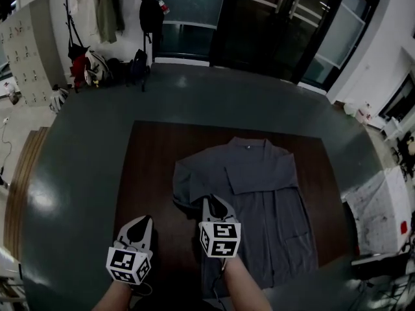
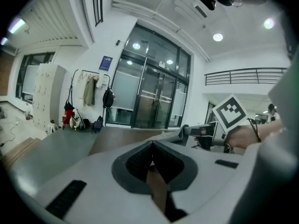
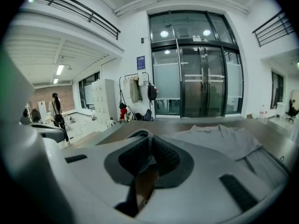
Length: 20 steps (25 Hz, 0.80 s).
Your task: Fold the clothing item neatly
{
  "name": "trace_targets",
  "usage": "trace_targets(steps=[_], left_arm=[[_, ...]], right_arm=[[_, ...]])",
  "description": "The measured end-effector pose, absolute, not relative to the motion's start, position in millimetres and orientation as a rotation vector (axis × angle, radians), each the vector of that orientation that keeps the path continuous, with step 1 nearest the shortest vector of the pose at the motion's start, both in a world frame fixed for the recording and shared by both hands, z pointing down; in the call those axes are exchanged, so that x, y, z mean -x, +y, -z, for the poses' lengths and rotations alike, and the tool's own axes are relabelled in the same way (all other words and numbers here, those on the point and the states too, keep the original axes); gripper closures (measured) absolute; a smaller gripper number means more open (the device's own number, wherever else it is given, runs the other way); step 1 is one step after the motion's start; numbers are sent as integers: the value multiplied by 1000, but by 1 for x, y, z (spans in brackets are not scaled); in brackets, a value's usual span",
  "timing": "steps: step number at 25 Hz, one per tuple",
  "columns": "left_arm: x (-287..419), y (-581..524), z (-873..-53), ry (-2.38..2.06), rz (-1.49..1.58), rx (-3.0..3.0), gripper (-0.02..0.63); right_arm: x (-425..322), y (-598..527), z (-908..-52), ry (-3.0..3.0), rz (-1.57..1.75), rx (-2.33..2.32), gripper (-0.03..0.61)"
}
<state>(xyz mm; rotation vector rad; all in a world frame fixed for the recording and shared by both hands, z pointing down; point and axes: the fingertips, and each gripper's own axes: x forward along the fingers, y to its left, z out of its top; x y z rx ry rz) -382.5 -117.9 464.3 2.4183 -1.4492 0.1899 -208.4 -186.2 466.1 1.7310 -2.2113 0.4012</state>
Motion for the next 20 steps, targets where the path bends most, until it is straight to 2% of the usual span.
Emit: trace_targets(steps=[7, 13, 20], left_arm=[[382, -131, -482, -1521, -204, -2360, 604], [325, -130, -481, -1523, -215, -2398, 604], [264, -106, -473, -1764, -223, -2259, 604]], right_arm=[[182, -183, -467, -2161, -380, -1757, 558], [135, -185, -473, -2246, -412, -1726, 558], [84, -198, -465, -2435, -430, -1523, 558]])
